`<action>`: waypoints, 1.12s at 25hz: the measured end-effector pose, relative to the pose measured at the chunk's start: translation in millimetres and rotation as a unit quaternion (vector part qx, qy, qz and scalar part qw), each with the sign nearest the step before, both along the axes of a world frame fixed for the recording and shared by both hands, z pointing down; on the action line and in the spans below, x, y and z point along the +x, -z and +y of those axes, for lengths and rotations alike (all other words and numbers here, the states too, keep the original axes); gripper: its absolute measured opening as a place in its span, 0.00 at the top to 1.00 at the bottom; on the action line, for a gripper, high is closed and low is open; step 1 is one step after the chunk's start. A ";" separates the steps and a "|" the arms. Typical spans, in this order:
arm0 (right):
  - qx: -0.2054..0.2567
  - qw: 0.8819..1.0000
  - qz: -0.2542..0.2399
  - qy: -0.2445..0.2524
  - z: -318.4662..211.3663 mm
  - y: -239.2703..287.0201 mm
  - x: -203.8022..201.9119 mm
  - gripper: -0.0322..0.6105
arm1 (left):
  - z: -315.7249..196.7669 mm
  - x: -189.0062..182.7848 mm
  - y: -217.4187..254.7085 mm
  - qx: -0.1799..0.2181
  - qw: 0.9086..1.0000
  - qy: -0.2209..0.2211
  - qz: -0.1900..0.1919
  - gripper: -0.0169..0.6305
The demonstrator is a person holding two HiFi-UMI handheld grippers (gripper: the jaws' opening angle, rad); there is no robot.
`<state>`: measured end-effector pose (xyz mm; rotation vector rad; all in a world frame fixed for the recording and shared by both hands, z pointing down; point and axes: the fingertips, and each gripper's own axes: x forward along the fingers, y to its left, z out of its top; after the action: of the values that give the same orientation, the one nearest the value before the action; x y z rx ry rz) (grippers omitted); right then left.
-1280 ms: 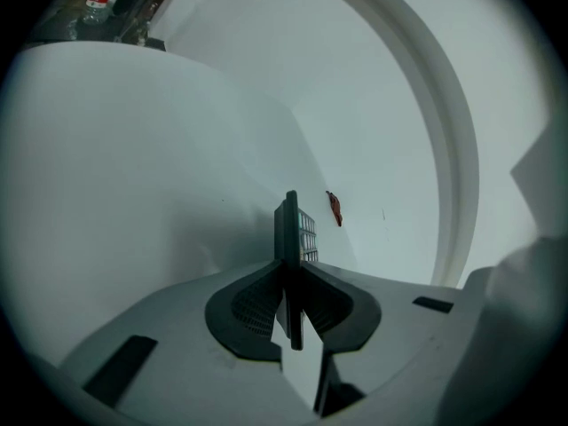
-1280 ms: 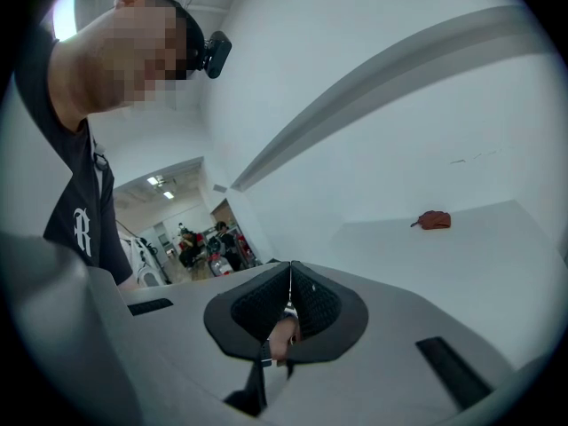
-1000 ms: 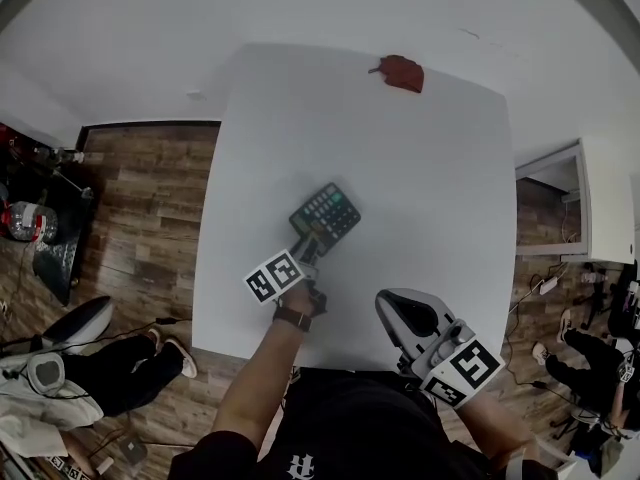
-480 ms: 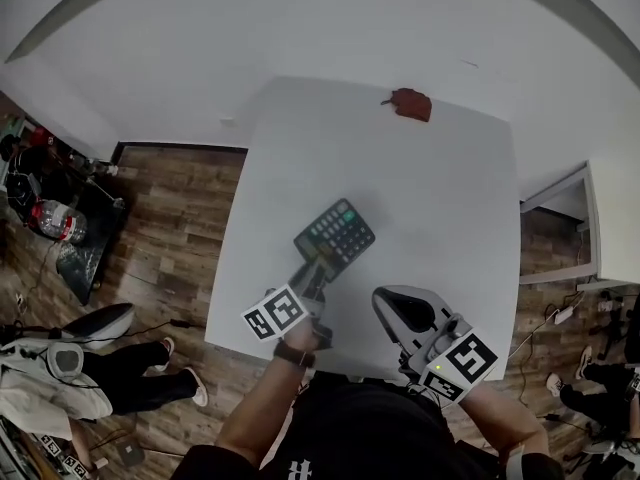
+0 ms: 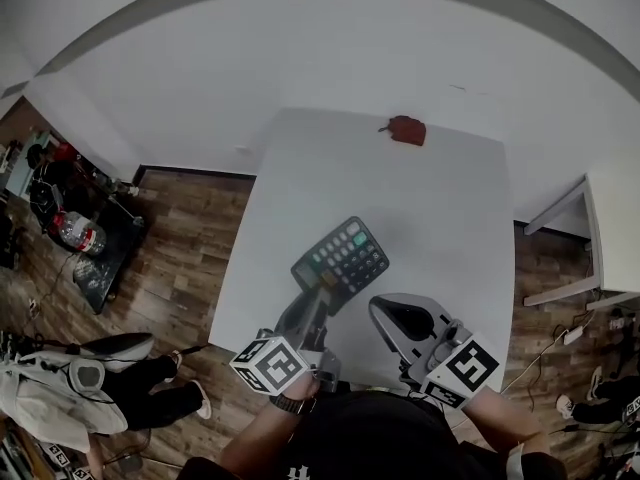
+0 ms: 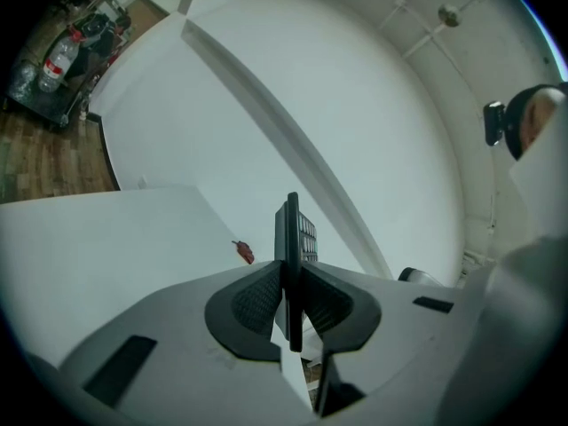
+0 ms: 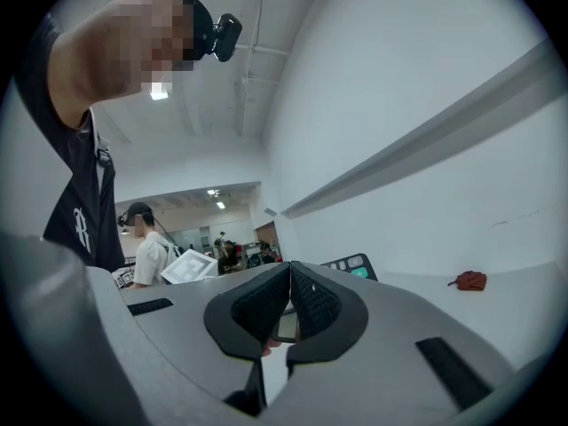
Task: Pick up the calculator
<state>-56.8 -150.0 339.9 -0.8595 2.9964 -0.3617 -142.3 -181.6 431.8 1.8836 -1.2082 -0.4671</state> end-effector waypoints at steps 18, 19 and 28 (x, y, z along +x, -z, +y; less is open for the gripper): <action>0.079 0.995 -0.016 0.063 79.2 57.7 42.5 0.93 | 97.2 37.7 104.8 0.153 0.985 0.063 -0.053 0.90; 0.082 0.994 -0.015 0.065 85.4 57.1 43.0 0.93 | 103.3 39.8 105.8 0.157 0.984 0.063 -0.056 0.90; 0.081 0.993 -0.010 0.082 91.2 58.8 36.5 0.93 | 109.2 41.5 114.1 0.161 0.981 0.070 -0.077 0.90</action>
<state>-20.3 -58.8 281.2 -0.5942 3.0330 -0.1252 -100.7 -72.4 317.7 2.1468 -1.4437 -0.6348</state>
